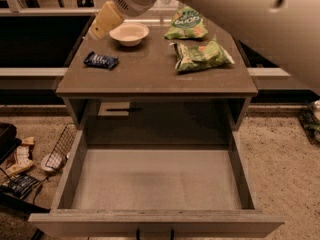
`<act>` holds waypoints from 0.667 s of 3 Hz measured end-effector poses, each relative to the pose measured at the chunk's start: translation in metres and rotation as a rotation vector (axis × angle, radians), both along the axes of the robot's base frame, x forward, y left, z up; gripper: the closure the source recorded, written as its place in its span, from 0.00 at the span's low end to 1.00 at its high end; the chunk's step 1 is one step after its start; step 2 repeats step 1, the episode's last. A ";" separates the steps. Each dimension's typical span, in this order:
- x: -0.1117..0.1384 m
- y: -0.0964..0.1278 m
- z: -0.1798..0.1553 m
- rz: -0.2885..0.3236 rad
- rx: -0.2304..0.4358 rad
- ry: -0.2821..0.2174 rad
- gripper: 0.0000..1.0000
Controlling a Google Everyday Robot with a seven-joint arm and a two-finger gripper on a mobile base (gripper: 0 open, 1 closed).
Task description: Pick rxbar blueberry from top drawer and place on counter
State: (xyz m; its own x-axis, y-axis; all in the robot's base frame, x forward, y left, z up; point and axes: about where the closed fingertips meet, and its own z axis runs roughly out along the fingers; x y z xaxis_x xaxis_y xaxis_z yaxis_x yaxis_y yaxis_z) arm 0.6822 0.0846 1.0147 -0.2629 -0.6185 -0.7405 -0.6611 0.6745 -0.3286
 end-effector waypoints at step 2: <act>-0.043 -0.077 0.035 -0.164 0.114 -0.112 0.00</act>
Offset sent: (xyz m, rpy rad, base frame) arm 0.0000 0.0000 0.0000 0.0000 0.0000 0.0000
